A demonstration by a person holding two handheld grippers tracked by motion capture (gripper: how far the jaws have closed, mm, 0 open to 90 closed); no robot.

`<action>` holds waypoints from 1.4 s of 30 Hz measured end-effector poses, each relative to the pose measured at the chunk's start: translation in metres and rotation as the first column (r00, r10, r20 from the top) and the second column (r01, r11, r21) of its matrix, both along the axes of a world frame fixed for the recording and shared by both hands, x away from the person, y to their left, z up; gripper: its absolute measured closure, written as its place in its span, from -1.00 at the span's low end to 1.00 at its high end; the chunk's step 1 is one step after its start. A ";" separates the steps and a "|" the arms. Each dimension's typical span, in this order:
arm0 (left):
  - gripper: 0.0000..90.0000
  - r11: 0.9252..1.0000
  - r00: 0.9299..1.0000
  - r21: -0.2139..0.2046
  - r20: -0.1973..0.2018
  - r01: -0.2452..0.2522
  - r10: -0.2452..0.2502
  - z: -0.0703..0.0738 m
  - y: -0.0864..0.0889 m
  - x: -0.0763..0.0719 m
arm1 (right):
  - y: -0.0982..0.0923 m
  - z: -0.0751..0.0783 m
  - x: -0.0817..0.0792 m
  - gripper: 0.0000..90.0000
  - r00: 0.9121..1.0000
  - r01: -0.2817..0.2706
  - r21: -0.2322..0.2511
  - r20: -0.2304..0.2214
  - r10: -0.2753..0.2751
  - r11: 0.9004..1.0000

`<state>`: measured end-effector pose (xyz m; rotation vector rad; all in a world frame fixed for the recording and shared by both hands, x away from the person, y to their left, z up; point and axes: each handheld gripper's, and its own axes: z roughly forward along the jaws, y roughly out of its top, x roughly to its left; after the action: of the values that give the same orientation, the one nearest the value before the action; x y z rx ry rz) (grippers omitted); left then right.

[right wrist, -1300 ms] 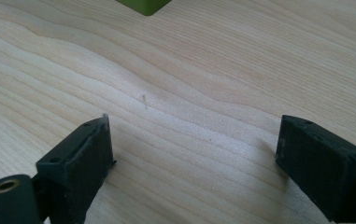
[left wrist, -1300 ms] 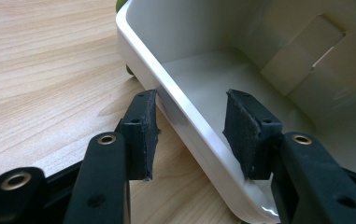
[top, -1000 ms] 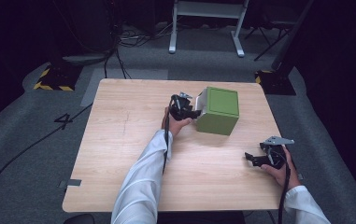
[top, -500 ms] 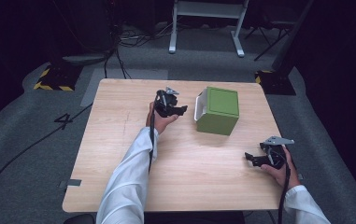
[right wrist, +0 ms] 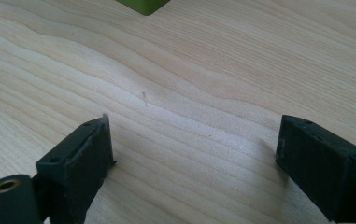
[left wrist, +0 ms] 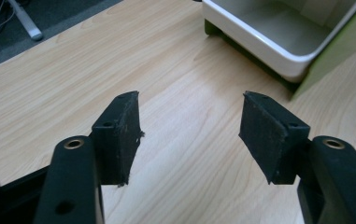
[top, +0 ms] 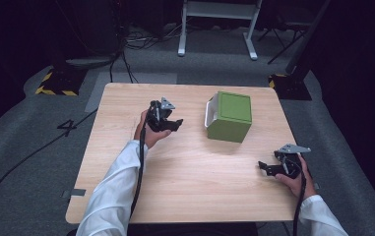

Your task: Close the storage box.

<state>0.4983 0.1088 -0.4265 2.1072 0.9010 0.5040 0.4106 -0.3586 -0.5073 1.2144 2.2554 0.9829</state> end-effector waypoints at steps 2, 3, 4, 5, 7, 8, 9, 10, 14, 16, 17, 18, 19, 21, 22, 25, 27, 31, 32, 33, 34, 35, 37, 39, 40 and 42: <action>-0.25 1.000 1.000 0.010 0.006 -0.009 0.009 0.000 0.005 -0.007 | 0.000 0.000 0.000 -0.76 1.000 0.000 -0.001 0.000 0.000 1.000; -0.27 1.000 1.000 0.017 0.010 -0.018 0.018 0.001 0.009 -0.011 | 0.000 0.000 0.000 -0.76 1.000 0.000 -0.001 0.000 0.000 1.000; -0.29 0.999 1.000 0.028 0.015 -0.024 0.023 0.001 0.012 -0.015 | 0.000 0.000 0.000 -0.76 1.000 0.000 0.000 0.000 0.000 1.000; -0.32 0.999 1.000 0.037 0.015 -0.024 0.024 0.001 0.014 -0.017 | 0.000 0.000 0.000 -0.76 1.000 0.000 -0.001 0.000 0.000 1.000; -0.37 0.997 0.999 0.060 0.020 -0.041 0.040 0.000 0.017 -0.023 | 0.000 0.000 0.000 -0.76 1.000 0.000 -0.001 0.000 0.000 1.000; -0.41 0.996 0.999 0.074 0.025 -0.043 0.041 0.000 0.019 -0.026 | 0.000 0.000 0.000 -0.76 1.000 0.000 -0.001 0.000 0.000 1.000; -0.44 0.996 0.999 0.083 0.018 -0.041 0.039 0.000 0.021 -0.031 | 0.000 0.000 -0.001 -0.76 1.000 0.000 0.000 -0.001 0.000 1.000; -0.47 0.996 0.999 0.085 0.013 -0.037 0.036 0.000 0.023 -0.033 | -0.001 0.000 -0.001 -0.76 1.000 -0.001 0.001 0.000 0.001 1.000; -0.55 0.994 1.000 0.106 -0.001 -0.018 0.018 -0.001 0.032 -0.045 | -0.002 0.000 -0.002 -0.76 1.000 -0.001 -0.001 0.000 0.001 1.000; -0.58 0.992 1.000 0.126 0.005 -0.015 0.014 -0.002 0.036 -0.052 | -0.002 0.000 -0.002 -0.76 1.000 -0.001 -0.001 0.000 0.001 1.000; -0.58 0.992 1.000 0.129 -0.001 -0.012 0.012 -0.003 0.039 -0.055 | -0.002 0.000 -0.002 -0.76 1.000 -0.001 -0.001 0.000 0.001 1.000; -0.57 0.991 1.000 0.133 0.003 -0.007 0.007 -0.003 0.040 -0.058 | -0.002 0.000 -0.002 -0.76 1.000 -0.001 0.000 0.000 0.001 1.000; -0.58 0.991 1.000 0.137 0.000 -0.002 0.002 -0.004 0.042 -0.062 | -0.002 0.000 -0.002 -0.76 1.000 -0.001 0.000 0.000 0.001 1.000; -0.57 0.988 1.000 0.156 0.000 0.005 -0.005 -0.007 0.044 -0.069 | -0.003 0.000 -0.003 -0.76 1.000 -0.001 0.000 0.000 0.001 1.000; -0.57 0.987 1.000 0.158 -0.001 0.006 -0.006 -0.008 0.046 -0.074 | -0.003 0.000 -0.003 -0.76 1.000 -0.001 -0.001 0.001 0.001 1.000; -0.57 0.987 1.000 0.161 0.000 -0.003 0.003 -0.013 0.052 -0.086 | -0.003 0.000 -0.003 -0.76 1.000 -0.001 -0.001 0.000 0.001 1.000; -0.57 0.987 1.000 0.161 -0.008 -0.001 0.002 -0.016 0.056 -0.092 | -0.003 0.000 -0.003 -0.76 1.000 -0.001 -0.001 0.000 0.001 1.000; -0.57 0.981 1.000 0.193 -0.024 -0.014 0.019 -0.025 0.066 -0.107 | -0.003 0.000 -0.003 -0.76 1.000 -0.002 -0.001 0.000 0.002 1.000; -0.58 0.981 1.000 0.191 -0.019 -0.018 0.022 -0.027 0.068 -0.109 | -0.003 0.000 -0.003 -0.76 1.000 -0.002 -0.001 0.000 0.002 1.000; -0.58 0.983 0.999 0.184 -0.029 -0.024 0.030 -0.029 0.073 -0.112 | -0.003 0.000 -0.002 -0.76 1.000 -0.002 -0.001 0.000 0.002 1.000; -0.57 0.983 0.999 0.182 -0.034 -0.025 0.032 -0.030 0.075 -0.114 | -0.003 0.000 -0.003 -0.76 1.000 -0.002 0.000 0.000 0.002 1.000; -0.57 0.981 0.998 0.189 -0.042 -0.029 0.038 -0.033 0.078 -0.117 | -0.003 0.000 -0.002 -0.76 1.000 -0.002 -0.001 0.000 0.002 1.000; -0.58 0.978 0.998 0.207 -0.045 -0.030 0.040 -0.038 0.084 -0.123 | -0.003 0.000 -0.003 -0.76 1.000 -0.003 0.000 0.000 0.003 1.000; -0.59 0.977 0.997 0.210 -0.051 -0.041 0.053 -0.043 0.090 -0.129 | -0.003 0.000 -0.003 -0.76 1.000 -0.003 0.000 0.000 0.003 1.000; -0.58 0.976 0.997 0.211 -0.046 -0.049 0.060 -0.044 0.093 -0.131 | -0.003 0.000 -0.003 -0.76 1.000 -0.003 -0.001 0.001 0.003 1.000; -0.58 0.976 0.996 0.206 -0.045 -0.070 0.081 -0.047 0.102 -0.137 | -0.003 0.000 -0.003 -0.76 1.000 -0.003 -0.001 0.000 0.003 1.000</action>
<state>0.3615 0.2104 -0.4737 2.2874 0.9992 0.6051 0.4080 -0.3612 -0.5073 1.2112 2.2573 0.9834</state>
